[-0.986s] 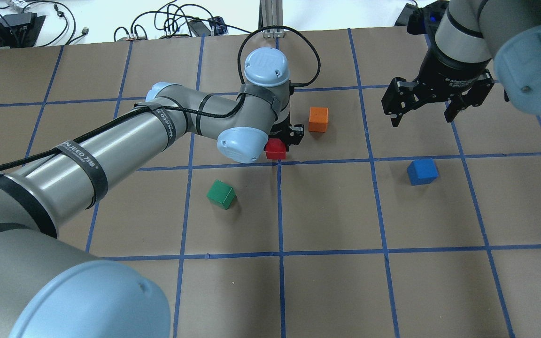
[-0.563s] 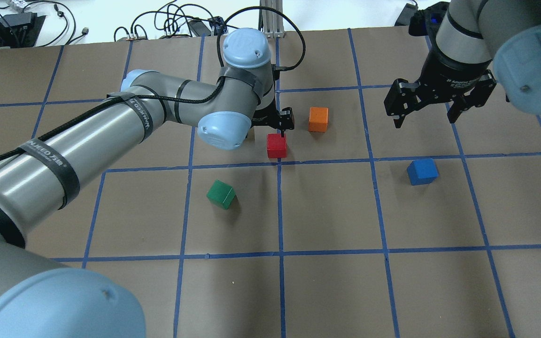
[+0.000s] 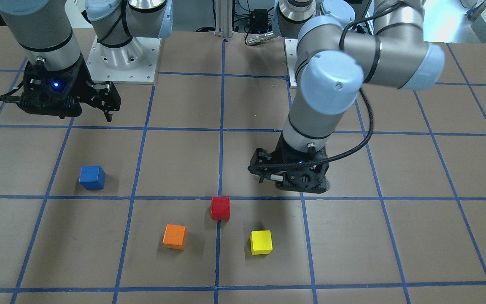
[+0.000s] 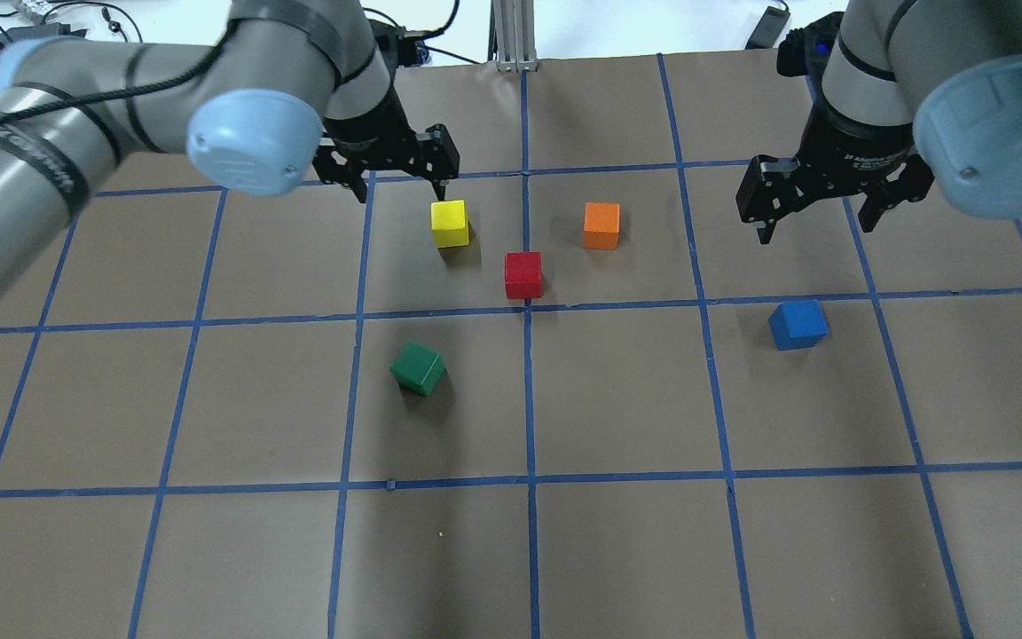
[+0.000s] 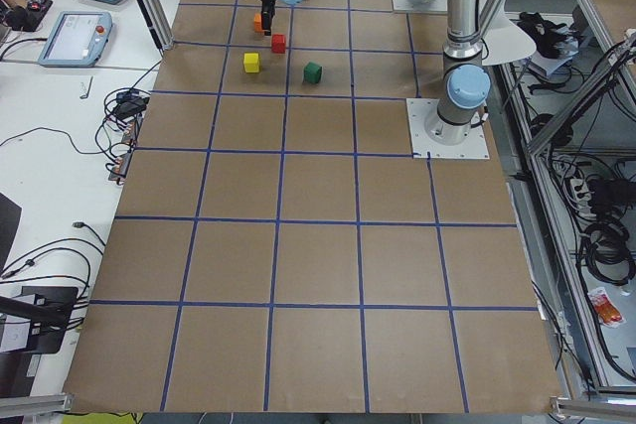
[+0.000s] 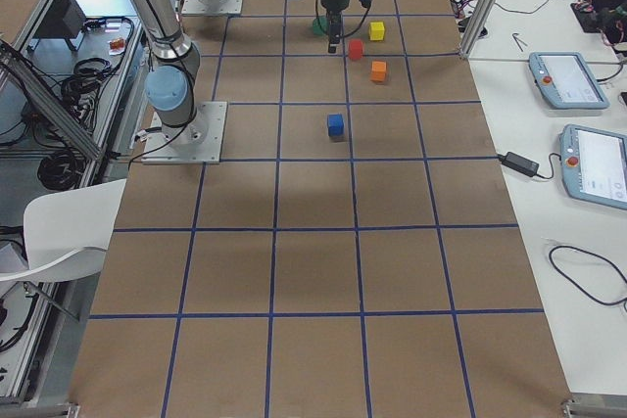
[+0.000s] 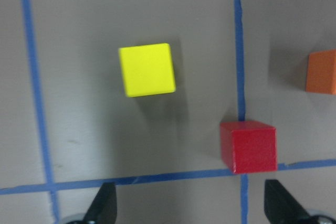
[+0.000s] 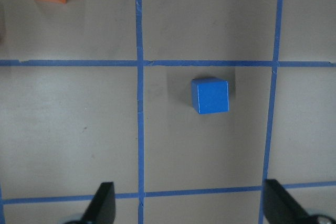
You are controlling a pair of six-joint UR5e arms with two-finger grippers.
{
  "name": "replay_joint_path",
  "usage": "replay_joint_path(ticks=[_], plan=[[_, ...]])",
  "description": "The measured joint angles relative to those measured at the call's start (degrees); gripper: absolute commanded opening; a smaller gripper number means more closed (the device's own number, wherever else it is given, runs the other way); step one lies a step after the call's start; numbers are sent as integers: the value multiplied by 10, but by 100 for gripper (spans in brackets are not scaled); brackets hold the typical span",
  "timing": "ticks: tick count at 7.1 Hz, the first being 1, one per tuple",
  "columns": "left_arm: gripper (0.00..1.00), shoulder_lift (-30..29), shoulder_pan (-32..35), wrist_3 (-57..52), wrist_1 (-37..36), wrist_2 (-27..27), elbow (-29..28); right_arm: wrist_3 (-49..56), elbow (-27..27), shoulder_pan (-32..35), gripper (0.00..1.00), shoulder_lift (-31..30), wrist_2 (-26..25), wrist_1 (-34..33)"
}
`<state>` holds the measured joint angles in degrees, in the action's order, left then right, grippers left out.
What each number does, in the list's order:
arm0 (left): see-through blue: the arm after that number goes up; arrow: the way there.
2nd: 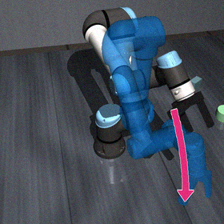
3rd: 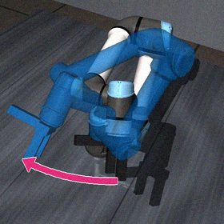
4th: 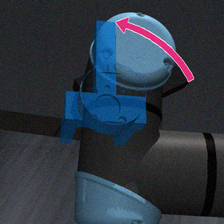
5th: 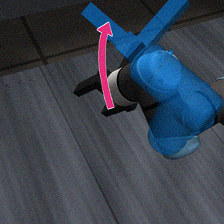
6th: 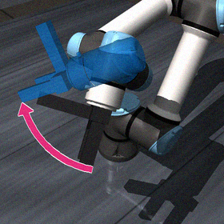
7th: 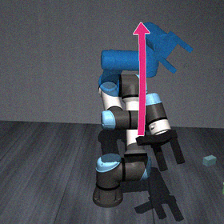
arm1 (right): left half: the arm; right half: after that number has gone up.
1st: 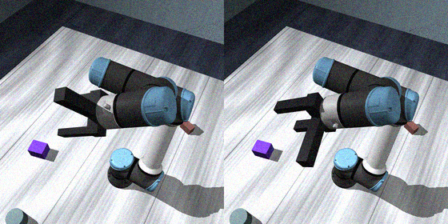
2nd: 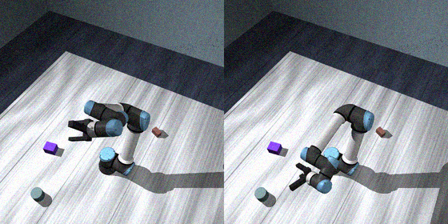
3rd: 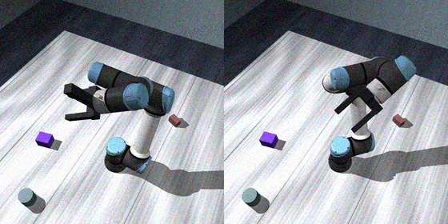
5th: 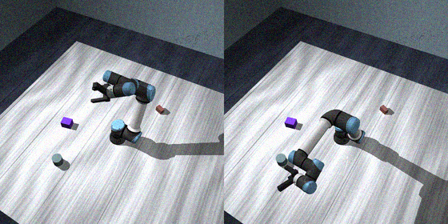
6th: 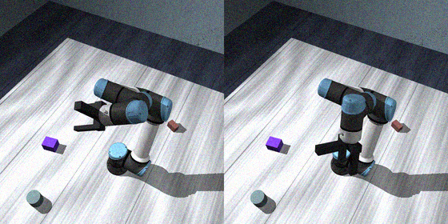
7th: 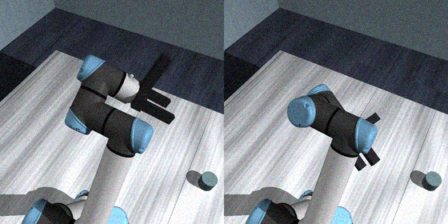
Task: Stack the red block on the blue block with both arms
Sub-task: 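Raise the left gripper back while the right gripper moves toward the red cube, then lower the right gripper down over the red cube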
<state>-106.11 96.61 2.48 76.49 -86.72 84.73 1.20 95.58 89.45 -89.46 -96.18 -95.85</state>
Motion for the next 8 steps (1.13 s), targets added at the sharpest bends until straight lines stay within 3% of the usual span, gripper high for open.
replay_joint_path(ticks=[2, 4, 8], plan=[[100, 67, -44, -89, 97, -3, -22, -48, 0, 32, 100, 40, 15, -63], [100, 134, -55, -140, 154, -5, -9, -105, -1, 81, 100, 102, 43, -146], [100, 165, -105, -139, 155, -13, 16, -228, -4, 151, 100, 206, 85, -272]])
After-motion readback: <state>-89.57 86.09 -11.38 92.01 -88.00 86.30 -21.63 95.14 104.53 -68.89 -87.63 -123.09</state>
